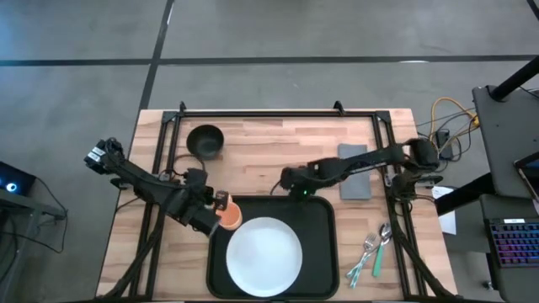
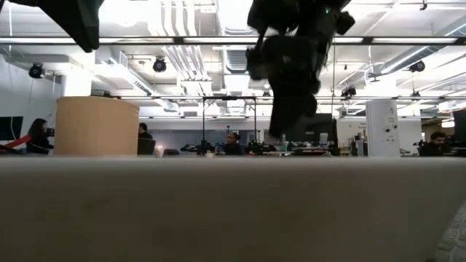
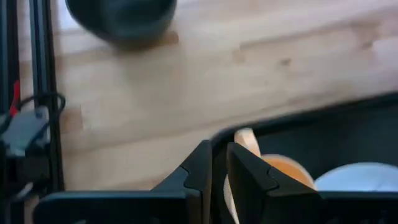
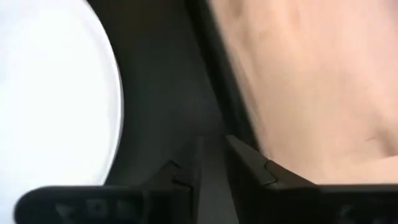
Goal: Set up tray
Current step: Put the black bowl on the white plate
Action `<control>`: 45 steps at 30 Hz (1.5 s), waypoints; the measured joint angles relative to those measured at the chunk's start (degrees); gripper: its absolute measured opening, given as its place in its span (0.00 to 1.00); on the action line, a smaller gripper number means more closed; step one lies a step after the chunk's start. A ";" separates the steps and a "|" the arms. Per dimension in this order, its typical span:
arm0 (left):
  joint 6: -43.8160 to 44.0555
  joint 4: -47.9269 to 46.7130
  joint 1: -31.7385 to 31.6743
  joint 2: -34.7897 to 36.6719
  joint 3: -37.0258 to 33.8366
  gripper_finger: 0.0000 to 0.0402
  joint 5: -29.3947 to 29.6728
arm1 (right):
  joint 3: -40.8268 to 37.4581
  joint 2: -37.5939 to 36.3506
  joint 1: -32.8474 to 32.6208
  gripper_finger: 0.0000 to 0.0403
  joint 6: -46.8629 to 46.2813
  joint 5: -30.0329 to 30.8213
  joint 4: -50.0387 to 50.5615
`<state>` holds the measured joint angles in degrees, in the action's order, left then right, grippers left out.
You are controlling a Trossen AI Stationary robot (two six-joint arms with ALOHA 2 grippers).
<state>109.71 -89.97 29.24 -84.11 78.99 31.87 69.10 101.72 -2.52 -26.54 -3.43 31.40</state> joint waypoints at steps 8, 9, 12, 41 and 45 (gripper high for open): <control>-4.06 0.43 -5.02 9.89 -7.62 0.10 9.39 | -0.02 -9.03 4.30 0.34 0.22 4.04 1.45; -5.00 1.12 -6.07 11.09 -9.01 0.11 9.46 | -0.03 -10.15 4.73 0.37 0.23 5.02 2.17; -9.05 7.26 -9.58 14.57 -13.79 0.18 9.71 | -0.09 -13.04 6.20 0.46 0.36 7.68 3.94; -85.67 30.01 -52.24 4.95 -15.94 0.40 -15.49 | -1.45 -18.43 10.84 0.59 -2.05 8.12 8.97; -85.88 29.59 -53.66 -0.25 -13.28 0.40 -15.37 | -2.53 -18.39 10.80 0.59 -3.32 8.09 9.07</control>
<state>23.83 -60.38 -24.42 -84.36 65.71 16.49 66.57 83.33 8.28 -29.86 4.66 40.47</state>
